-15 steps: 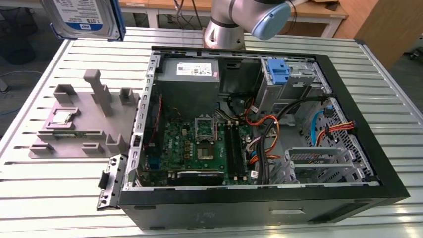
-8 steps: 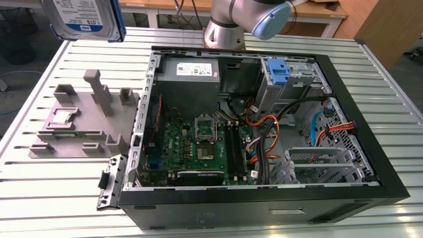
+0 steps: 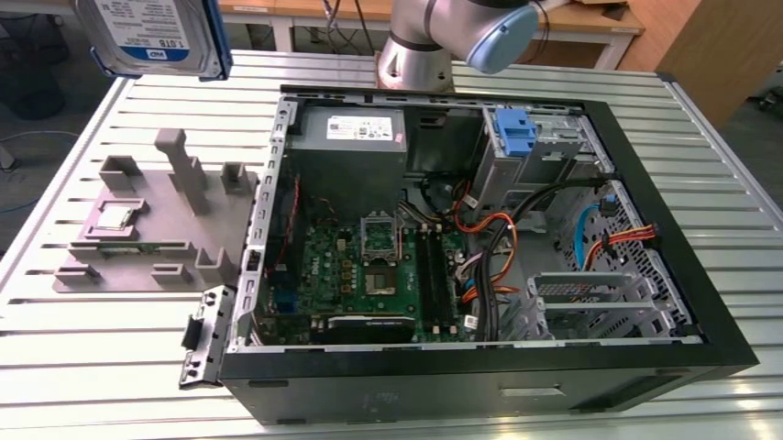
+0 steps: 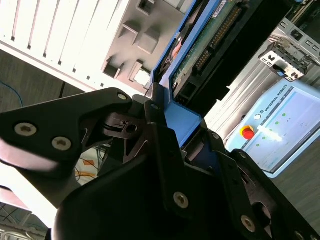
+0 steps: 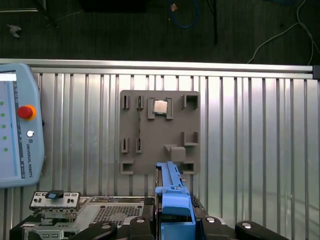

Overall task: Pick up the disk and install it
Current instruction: 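Pick up the disk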

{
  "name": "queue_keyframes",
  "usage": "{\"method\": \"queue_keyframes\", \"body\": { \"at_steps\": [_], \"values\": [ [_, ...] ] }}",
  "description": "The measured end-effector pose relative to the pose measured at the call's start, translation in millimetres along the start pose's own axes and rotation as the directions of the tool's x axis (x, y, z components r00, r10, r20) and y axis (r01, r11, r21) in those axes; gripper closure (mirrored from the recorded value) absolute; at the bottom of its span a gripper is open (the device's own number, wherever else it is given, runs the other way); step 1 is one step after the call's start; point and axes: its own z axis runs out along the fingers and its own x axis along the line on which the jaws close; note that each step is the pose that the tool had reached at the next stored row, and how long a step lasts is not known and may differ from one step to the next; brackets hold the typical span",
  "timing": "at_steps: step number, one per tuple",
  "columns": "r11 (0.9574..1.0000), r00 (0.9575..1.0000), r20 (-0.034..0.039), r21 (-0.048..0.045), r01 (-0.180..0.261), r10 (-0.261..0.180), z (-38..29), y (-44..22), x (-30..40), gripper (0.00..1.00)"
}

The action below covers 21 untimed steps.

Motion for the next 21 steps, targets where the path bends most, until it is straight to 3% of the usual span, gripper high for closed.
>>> {"method": "queue_keyframes", "body": {
  "at_steps": [21],
  "values": [
    [1.0,1.0,0.0001,0.0001,0.0,0.0,-0.2,-12.8,-0.1,0.63]
  ]
}}
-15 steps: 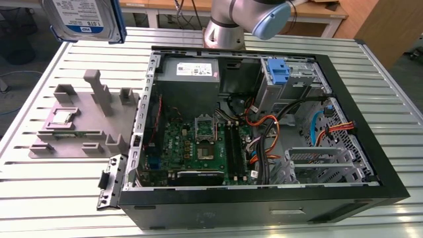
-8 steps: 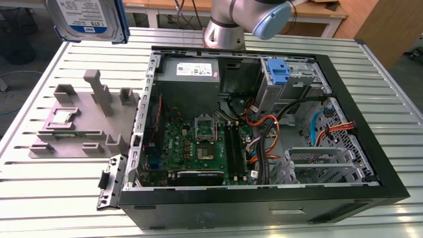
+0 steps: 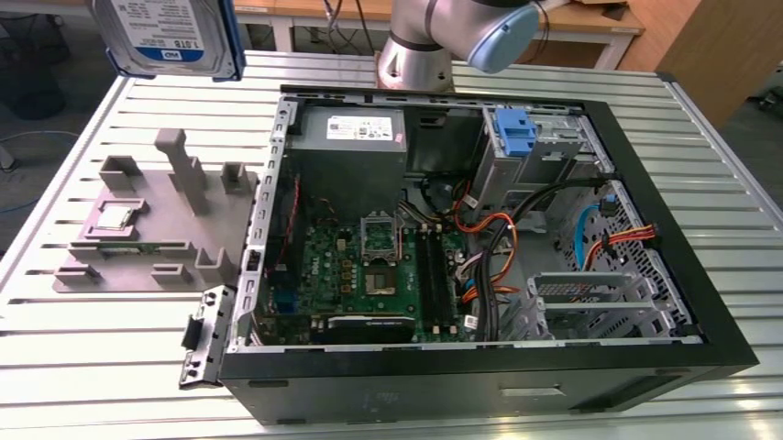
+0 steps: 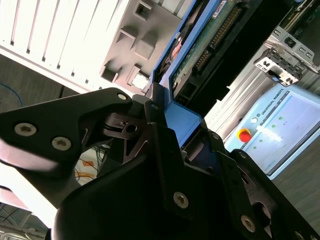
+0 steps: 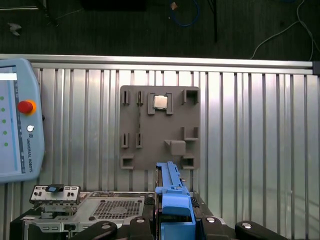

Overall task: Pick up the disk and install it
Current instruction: 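Pick up the disk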

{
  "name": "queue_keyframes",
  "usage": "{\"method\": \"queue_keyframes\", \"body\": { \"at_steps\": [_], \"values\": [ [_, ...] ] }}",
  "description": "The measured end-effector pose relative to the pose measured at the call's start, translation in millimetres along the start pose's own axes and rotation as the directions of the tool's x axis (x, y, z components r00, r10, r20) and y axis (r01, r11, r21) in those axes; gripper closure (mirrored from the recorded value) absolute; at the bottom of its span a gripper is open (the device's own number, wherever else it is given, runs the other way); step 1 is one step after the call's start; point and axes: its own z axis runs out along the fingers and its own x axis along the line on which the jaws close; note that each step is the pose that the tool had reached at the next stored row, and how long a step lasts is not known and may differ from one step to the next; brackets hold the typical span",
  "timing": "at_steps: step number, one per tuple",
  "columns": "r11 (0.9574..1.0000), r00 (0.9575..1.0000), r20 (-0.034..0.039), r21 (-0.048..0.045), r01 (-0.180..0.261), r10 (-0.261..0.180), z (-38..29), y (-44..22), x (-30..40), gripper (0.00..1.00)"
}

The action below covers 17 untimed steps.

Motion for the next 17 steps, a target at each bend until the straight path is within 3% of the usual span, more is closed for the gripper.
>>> {"method": "queue_keyframes", "body": {
  "at_steps": [9,17],
  "values": [
    [1.0,1.0,0.0,0.0,0.0,0.0,-0.1,-6.7,0.0,0.63],
    [1.0,1.0,0.0,0.0,0.0,0.0,-0.1,-7.2,0.0,0.63]
  ]
}}
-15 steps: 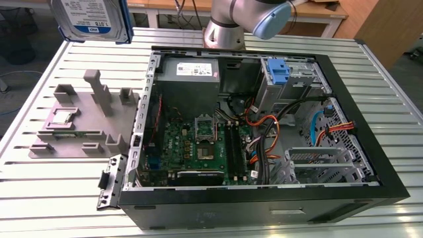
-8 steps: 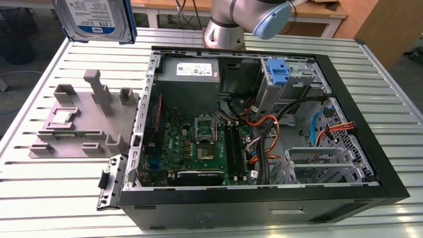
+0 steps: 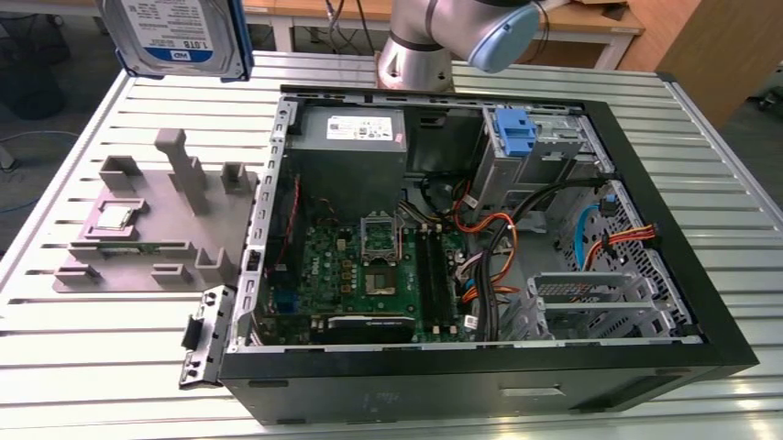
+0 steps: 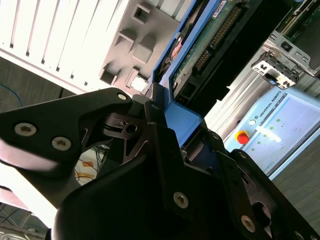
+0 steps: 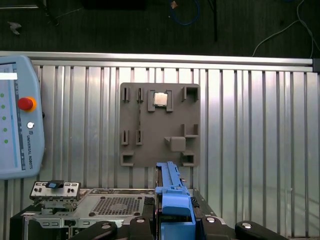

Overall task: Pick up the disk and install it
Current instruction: 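Pick up the disk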

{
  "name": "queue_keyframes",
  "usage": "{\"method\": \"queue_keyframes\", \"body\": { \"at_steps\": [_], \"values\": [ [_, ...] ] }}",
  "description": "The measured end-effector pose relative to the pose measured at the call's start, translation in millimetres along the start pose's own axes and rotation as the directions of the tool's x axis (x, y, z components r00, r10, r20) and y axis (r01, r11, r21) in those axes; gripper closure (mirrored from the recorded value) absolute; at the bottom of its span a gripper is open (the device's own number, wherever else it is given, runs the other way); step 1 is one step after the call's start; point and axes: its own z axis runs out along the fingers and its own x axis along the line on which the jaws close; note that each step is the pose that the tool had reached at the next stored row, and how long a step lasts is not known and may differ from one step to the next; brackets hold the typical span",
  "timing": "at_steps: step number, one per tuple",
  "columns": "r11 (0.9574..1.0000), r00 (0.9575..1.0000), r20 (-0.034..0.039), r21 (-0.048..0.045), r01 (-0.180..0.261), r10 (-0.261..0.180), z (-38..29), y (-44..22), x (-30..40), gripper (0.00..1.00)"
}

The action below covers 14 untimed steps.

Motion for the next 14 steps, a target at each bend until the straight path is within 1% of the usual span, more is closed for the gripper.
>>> {"method": "queue_keyframes", "body": {
  "at_steps": [3,9,14],
  "values": [
    [1.0,1.0,-0.0001,-0.0002,0.0,0.0,-0.1,-2.4,0.0,0.63],
    [1.0,1.0,0.0,0.0,0.0,0.0,-0.2,-10.3,-0.1,0.63],
    [1.0,1.0,0.0,-0.0001,0.0,0.0,-0.2,-11.0,0.0,0.63]
  ]
}}
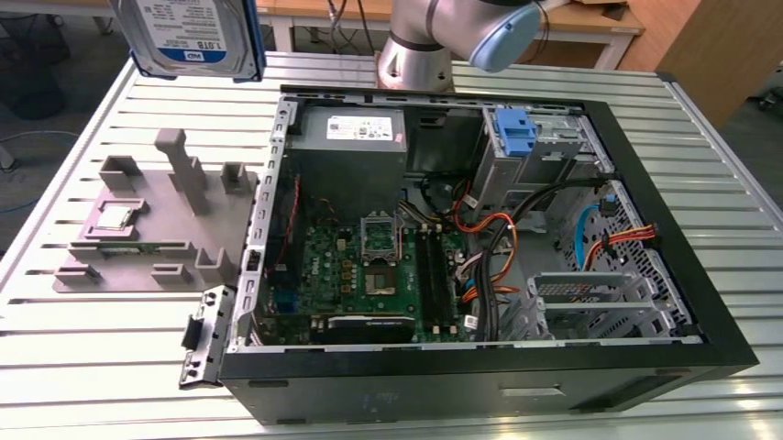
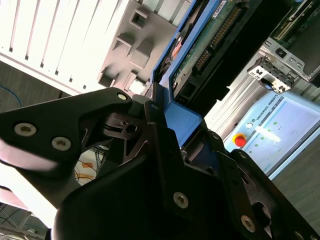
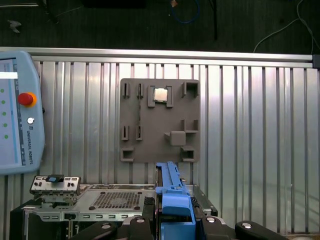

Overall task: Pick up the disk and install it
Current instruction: 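Pick up the disk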

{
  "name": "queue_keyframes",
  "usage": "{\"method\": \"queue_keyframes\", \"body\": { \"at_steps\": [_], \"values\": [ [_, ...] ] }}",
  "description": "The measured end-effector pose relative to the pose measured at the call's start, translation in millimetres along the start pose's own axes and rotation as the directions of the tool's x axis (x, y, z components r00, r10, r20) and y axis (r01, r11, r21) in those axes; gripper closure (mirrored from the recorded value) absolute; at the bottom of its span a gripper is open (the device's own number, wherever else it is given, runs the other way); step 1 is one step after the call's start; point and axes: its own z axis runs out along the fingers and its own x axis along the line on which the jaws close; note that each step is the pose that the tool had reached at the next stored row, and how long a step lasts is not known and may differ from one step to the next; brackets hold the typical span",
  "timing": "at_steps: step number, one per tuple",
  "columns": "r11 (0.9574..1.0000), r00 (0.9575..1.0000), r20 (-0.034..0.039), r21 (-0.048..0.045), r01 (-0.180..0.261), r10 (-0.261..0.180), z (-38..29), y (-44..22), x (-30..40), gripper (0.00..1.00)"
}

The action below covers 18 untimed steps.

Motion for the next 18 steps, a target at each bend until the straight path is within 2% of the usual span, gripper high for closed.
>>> {"method": "queue_keyframes", "body": {
  "at_steps": [12,18],
  "values": [
    [1.0,1.0,-0.0001,-0.0001,0.0,0.0,0.8,-1.2,6.0,0.63],
    [1.0,1.0,-0.0001,0.0,0.0,0.0,1.3,-8.7,6.0,0.63]
  ]
}}
